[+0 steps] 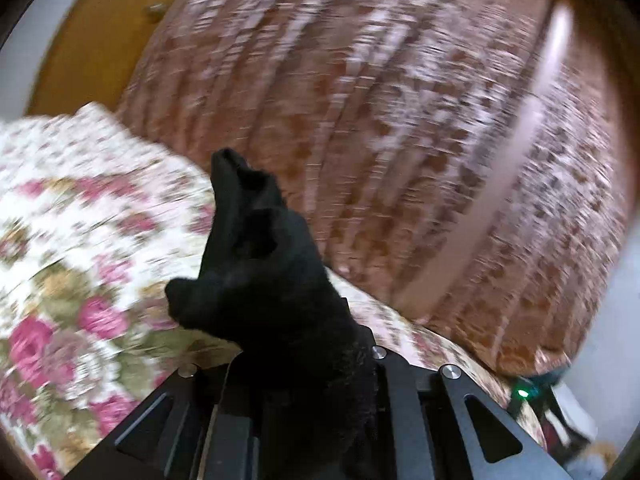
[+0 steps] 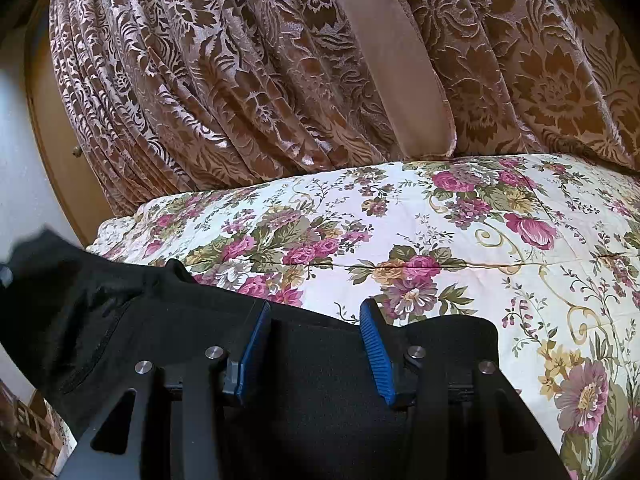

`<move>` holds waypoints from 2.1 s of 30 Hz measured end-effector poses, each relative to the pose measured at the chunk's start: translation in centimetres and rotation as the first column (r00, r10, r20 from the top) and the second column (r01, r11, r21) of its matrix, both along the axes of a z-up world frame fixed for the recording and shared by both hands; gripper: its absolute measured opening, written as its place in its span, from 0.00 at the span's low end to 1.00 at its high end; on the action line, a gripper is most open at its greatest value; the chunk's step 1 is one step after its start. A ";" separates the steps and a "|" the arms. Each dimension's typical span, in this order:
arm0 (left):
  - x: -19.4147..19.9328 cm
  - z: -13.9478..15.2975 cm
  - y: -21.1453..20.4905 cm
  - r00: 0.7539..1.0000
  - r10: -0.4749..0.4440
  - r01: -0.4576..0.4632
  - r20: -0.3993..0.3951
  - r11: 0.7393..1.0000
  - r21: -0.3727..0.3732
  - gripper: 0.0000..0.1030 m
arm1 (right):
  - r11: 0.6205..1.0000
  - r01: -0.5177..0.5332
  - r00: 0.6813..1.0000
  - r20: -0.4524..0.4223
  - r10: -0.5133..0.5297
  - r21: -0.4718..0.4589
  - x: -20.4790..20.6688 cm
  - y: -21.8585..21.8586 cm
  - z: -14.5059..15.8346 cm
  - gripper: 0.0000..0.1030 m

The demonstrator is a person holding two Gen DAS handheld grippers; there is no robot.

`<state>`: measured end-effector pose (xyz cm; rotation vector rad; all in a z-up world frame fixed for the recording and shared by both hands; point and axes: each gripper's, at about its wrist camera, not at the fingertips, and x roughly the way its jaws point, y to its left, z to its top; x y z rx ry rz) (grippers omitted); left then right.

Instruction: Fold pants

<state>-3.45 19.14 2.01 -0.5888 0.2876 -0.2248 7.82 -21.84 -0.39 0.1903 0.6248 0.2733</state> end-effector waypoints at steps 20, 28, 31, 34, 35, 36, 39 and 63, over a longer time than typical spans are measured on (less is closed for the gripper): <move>0.8 1.7 -14.3 0.938 -0.346 0.346 -0.023 0.928 0.139 0.13 | 0.997 0.072 0.997 0.021 -0.072 0.007 -2.0 -1.1 2.2 0.49; 1.3 0.5 -18.9 0.899 -0.432 0.438 -0.075 0.884 0.161 0.13 | 0.978 0.183 0.983 -0.033 -0.181 0.103 -5.0 -6.3 2.1 0.49; 1.4 0.0 -21.5 0.871 -0.481 0.492 -0.101 0.851 0.187 0.14 | 0.967 0.210 0.978 -0.026 -0.208 0.142 -6.2 -7.9 2.4 0.49; 1.4 -1.0 -24.0 0.847 -0.514 0.531 -0.135 0.813 0.239 0.14 | 0.954 0.209 0.978 -0.025 -0.208 0.216 -7.1 -9.2 2.8 0.49; 1.4 -1.4 -24.8 0.842 -0.520 0.540 -0.145 0.800 0.262 0.14 | 0.949 0.205 0.978 -0.018 -0.207 0.240 -7.4 -9.6 3.0 0.49; 1.4 -1.7 -25.4 0.839 -0.524 0.544 -0.151 0.790 0.284 0.14 | 0.946 0.202 0.978 -0.009 -0.207 0.253 -7.7 -9.7 3.2 0.49; 1.5 -2.4 -27.3 0.827 -0.536 0.558 -0.167 0.752 0.351 0.15 | 0.947 0.190 0.980 0.001 -0.197 0.261 -8.0 -9.7 3.6 0.49; 1.1 -1.1 -14.9 0.927 -0.359 0.370 -0.113 0.923 0.103 0.66 | 0.942 0.040 0.979 -0.200 0.029 0.333 -6.4 -5.6 0.3 0.49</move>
